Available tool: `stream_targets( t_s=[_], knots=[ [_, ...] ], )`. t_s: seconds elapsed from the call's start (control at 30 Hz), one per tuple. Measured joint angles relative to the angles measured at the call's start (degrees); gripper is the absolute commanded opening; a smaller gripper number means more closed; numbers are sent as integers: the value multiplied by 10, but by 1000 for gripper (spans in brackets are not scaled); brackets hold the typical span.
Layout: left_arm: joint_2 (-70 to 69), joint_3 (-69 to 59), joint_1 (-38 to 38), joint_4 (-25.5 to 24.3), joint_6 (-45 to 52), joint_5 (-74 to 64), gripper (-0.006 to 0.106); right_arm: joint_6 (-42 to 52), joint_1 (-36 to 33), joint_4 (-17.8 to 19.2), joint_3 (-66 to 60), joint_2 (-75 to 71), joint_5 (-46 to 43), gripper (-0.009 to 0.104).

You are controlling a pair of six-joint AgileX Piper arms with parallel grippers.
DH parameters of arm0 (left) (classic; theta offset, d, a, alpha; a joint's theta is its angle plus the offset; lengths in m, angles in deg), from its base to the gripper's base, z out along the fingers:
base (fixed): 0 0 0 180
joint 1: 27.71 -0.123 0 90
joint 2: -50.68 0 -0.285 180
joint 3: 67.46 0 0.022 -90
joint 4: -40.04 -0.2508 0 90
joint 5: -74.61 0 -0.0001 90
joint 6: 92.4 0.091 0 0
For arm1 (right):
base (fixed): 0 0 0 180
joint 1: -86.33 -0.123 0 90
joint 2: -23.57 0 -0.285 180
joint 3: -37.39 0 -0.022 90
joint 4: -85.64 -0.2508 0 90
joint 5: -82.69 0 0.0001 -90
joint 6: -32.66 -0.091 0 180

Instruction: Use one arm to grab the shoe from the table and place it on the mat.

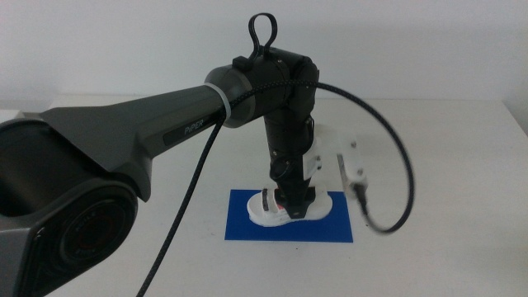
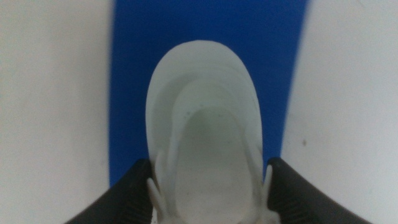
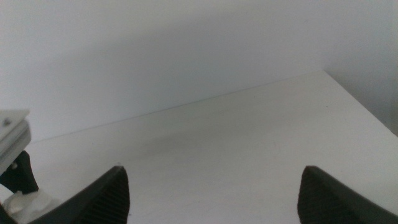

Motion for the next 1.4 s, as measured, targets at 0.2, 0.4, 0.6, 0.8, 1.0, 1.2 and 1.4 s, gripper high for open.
stream_targets(
  t_s=[0.2, 0.4, 0.6, 0.8, 1.0, 1.2, 1.4],
  knots=[
    [0, -6, 0, 5, 90, 0, 19, 0, 0, 0, 0, 0, 0, 79],
    [5, -6, 0, 5, 94, 0, 19, 0, 0, 0, 0, 0, 0, 79],
    [26, -6, 0, 5, 82, 0, 19, 0, 0, 0, 0, 0, 0, 79],
    [26, -6, 0, 10, 82, 0, 40, 0, 0, 0, 0, 0, 0, 79],
    [26, -6, 0, 12, 84, 0, 85, 0, 0, 0, 0, 0, 0, 79],
    [21, -6, 0, 10, 80, 1, 94, 0, 0, 0, 0, 0, 0, 79],
    [-39, -6, -13, 21, 40, 2, 94, 0, 0, 0, 0, 0, 0, 79]
  ],
)
